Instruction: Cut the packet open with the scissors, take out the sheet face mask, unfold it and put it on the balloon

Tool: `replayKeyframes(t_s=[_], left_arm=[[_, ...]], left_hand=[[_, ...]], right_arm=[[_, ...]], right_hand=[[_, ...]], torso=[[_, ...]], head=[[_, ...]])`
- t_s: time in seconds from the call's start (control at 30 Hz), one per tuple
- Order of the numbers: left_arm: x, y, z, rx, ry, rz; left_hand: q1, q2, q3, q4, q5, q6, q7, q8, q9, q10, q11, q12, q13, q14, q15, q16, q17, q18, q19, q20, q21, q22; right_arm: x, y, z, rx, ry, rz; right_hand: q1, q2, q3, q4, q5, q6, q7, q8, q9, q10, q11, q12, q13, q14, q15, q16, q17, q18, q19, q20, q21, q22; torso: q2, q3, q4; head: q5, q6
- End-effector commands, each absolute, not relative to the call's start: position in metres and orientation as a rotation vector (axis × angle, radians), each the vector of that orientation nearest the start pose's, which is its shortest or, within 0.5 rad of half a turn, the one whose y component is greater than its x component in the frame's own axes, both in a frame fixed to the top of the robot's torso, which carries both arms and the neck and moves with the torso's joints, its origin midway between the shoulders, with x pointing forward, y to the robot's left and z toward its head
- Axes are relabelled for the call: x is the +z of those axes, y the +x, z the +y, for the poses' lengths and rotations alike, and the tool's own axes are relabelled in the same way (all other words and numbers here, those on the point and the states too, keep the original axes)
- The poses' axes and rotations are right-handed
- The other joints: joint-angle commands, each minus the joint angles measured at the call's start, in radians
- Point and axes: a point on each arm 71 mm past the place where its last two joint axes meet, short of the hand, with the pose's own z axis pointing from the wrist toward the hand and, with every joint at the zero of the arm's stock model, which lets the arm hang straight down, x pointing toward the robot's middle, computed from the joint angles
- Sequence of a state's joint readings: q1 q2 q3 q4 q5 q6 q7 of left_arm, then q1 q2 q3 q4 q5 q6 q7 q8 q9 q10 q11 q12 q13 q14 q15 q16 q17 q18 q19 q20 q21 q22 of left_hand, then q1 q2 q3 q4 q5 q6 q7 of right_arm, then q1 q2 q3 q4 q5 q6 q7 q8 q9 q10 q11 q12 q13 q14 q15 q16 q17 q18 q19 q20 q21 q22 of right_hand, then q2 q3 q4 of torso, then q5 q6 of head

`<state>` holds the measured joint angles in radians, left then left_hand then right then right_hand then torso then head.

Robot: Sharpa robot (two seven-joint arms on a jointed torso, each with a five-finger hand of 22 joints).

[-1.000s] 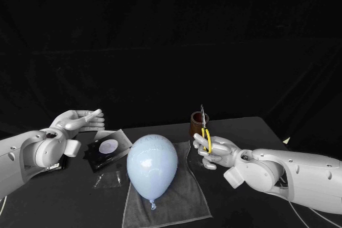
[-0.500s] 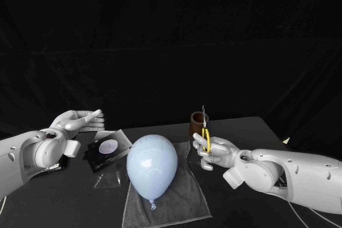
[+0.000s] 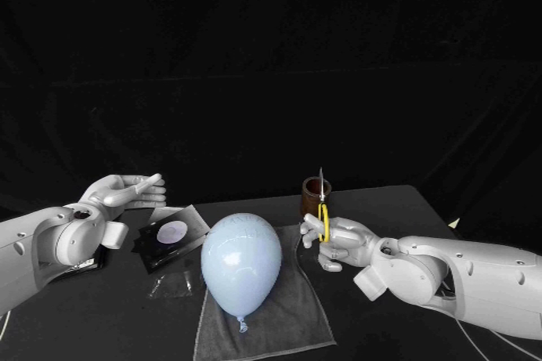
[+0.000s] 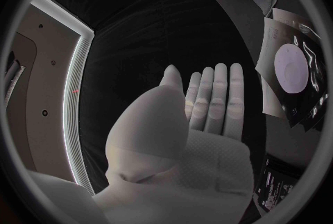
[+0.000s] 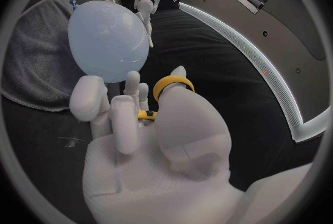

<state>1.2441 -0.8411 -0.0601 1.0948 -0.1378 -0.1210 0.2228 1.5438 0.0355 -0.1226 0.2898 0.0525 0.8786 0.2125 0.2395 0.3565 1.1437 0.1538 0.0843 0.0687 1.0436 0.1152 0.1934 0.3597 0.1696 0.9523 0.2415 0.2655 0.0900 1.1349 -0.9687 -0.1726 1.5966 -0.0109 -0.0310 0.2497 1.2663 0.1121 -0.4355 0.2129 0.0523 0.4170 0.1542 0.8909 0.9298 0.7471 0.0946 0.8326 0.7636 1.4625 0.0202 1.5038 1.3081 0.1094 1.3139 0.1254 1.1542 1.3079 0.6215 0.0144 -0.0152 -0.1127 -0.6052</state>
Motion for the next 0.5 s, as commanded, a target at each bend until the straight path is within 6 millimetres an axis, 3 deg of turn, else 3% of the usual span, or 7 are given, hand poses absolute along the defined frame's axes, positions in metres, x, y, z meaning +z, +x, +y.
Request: replayKeyframes(t_s=[0.03,0.1,0.2,0.27,0.37,0.47,0.5], left_arm=[[-0.1898,0.5497,0.3424,-1.183,-1.100,1.490],[-0.1898,0.5497,0.3424,-1.183,-1.100,1.490],[-0.1899,0.5497,0.3424,-1.182,-1.100,1.490],[-0.1899,0.5497,0.3424,-1.182,-1.100,1.491],[-0.1900,0.5497,0.3424,-1.182,-1.100,1.491],[-0.1900,0.5496,0.3423,-1.181,-1.098,1.492],[-0.1900,0.5496,0.3424,-1.181,-1.097,1.492]], left_hand=[[0.009,0.002,-0.006,-0.002,-0.004,0.002,0.007,-0.006,-0.001,0.002,0.005,-0.007,-0.001,-0.005,0.004,-0.006,0.001,0.014,0.005,0.002,-0.001,-0.001],[0.009,0.002,-0.006,-0.002,-0.004,0.002,0.007,-0.006,-0.001,0.002,0.005,-0.007,-0.001,-0.005,0.004,-0.006,0.001,0.014,0.005,0.002,-0.001,-0.001],[0.009,0.002,-0.006,-0.002,-0.004,0.002,0.007,-0.006,-0.001,0.002,0.005,-0.007,-0.001,-0.005,0.004,-0.006,0.001,0.014,0.005,0.002,-0.001,-0.001],[0.009,0.002,-0.006,-0.002,-0.004,0.002,0.007,-0.006,-0.001,0.002,0.005,-0.007,-0.001,-0.005,0.004,-0.006,0.001,0.014,0.005,0.002,-0.001,-0.001],[0.009,0.002,-0.006,-0.002,-0.004,0.002,0.007,-0.006,-0.001,0.002,0.005,-0.007,-0.001,-0.005,0.004,-0.006,0.001,0.014,0.005,0.002,-0.001,-0.001],[0.009,0.002,-0.006,-0.002,-0.004,0.002,0.007,-0.006,-0.001,0.002,0.005,-0.007,-0.001,-0.005,0.004,-0.006,0.001,0.014,0.005,0.002,-0.001,-0.001],[0.009,0.002,-0.006,-0.002,-0.004,0.002,0.007,-0.006,-0.001,0.002,0.005,-0.007,-0.001,-0.005,0.004,-0.006,0.001,0.014,0.005,0.002,-0.001,-0.001]], right_arm=[[-0.2541,0.4271,-0.2311,1.634,1.228,1.854],[-0.2542,0.4271,-0.2312,1.637,1.231,1.855],[-0.2543,0.4270,-0.2311,1.641,1.232,1.860],[-0.2544,0.4267,-0.2308,1.647,1.230,1.866],[-0.2543,0.4258,-0.2297,1.665,1.224,1.882],[-0.2541,0.4249,-0.2285,1.687,1.217,1.899],[-0.2540,0.4246,-0.2281,1.695,1.215,1.905]], right_hand=[[0.032,0.008,-0.019,-0.021,-0.003,-0.006,0.012,-0.017,-0.018,-0.018,0.004,-0.028,-0.028,0.032,0.006,0.010,0.074,-0.014,0.021,0.004,0.028,0.037],[0.094,0.039,0.012,-0.066,0.025,0.016,0.010,-0.025,-0.039,-0.001,0.001,-0.030,-0.051,0.045,0.004,0.018,0.094,-0.021,0.045,0.003,0.061,0.054],[0.109,0.048,0.017,-0.087,0.064,0.049,0.004,-0.028,-0.059,0.023,-0.005,-0.016,-0.061,0.051,0.000,0.022,0.104,-0.024,0.056,0.000,0.079,0.063],[0.070,0.038,-0.012,-0.084,-0.002,0.056,0.002,-0.037,-0.077,0.018,-0.007,-0.016,-0.076,0.051,-0.005,0.022,0.100,-0.025,0.057,-0.003,0.080,0.062],[0.046,0.027,-0.027,-0.081,-0.003,0.037,0.007,-0.056,-0.092,-0.018,-0.010,-0.049,-0.103,0.053,-0.007,0.022,0.101,-0.025,0.059,-0.007,0.081,0.061],[0.033,0.017,-0.028,-0.085,-0.004,-0.119,-0.014,-0.214,-0.190,-0.100,0.008,-0.174,-0.204,0.049,0.007,0.018,0.084,-0.020,0.046,0.004,0.052,0.041],[0.033,0.016,-0.028,-0.088,-0.003,-0.127,-0.021,-0.234,-0.210,-0.100,0.012,-0.194,-0.226,0.047,0.012,0.016,0.078,-0.019,0.045,0.007,0.047,0.036]], torso=[[0.000,-0.0001,0.0001],[0.001,0.0001,-0.0001],[0.001,0.0001,-0.0004],[0.000,0.0000,-0.0001],[0.000,0.0005,0.0006],[0.000,0.0004,0.0003],[0.000,0.0002,0.0003]], head=[[0.000,0.002],[0.000,0.001],[-0.001,0.001],[-0.001,0.001],[-0.001,0.001],[-0.001,0.001],[-0.001,0.001]])
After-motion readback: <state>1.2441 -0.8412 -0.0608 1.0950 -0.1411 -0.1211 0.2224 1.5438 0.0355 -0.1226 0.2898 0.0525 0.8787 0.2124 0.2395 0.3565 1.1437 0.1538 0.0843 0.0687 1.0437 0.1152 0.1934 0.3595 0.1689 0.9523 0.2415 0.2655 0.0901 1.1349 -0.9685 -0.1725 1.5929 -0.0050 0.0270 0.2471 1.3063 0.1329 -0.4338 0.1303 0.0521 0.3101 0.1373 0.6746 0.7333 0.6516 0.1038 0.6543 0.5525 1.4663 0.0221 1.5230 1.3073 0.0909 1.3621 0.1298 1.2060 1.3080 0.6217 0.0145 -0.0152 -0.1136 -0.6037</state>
